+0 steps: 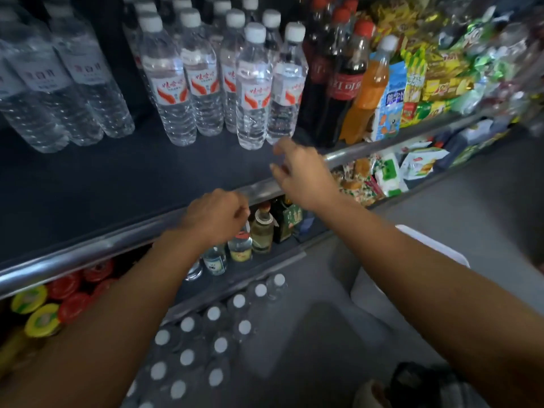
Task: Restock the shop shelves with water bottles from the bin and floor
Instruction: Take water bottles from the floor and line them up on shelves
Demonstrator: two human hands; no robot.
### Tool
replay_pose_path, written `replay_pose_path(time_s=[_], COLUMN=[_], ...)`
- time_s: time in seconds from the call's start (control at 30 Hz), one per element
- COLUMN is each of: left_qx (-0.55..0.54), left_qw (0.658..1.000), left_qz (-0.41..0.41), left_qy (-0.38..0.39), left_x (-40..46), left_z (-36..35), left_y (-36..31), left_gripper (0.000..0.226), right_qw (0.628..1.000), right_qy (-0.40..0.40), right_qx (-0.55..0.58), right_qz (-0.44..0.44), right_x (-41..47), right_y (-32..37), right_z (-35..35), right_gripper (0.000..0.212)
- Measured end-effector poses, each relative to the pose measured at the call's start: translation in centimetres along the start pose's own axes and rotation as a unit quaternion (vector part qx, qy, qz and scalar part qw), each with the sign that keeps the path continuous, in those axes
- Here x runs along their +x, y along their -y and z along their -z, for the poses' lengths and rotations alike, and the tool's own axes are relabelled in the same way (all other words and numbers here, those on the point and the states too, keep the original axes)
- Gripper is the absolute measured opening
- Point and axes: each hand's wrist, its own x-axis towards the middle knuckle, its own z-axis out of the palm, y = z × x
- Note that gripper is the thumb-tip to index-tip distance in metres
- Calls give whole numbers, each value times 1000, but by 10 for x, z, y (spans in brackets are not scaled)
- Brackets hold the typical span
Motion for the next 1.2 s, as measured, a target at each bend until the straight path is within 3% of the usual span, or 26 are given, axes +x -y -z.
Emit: replay_pose_path(time_s=[0.17,0.4,0.6,0.87,1.07,1.2], left_qx=[-4,-29,-50,-59,-66,-59], left_qw=[997,974,961,946,941,942], left_qz=[-17,3,58,107,130,140], left_qy=[82,226,264,299,306,299], left_x=[-25,-51,-62,-51,-36,-30], left_z=[-71,-170,-233,-282,-304,-315], left_y=[-1,-3,-10,-12,-13,-11], left_gripper=[19,24,22,19,17,19], right_qw=[994,958,923,924,932,929], right_qy=[85,215,282,306,325,353], right_qx=[56,68,62,40,9,-15], right_qz=[-44,-179,-253,-225,-161,-112], right_x=[-75,-163,-214,-200,-165,-145], right_y=[-20,-56,-91,-128,-146,-153], right_z=[-64,-146,-187,-224,-257,-281], right_gripper=[24,30,34,44,66,65])
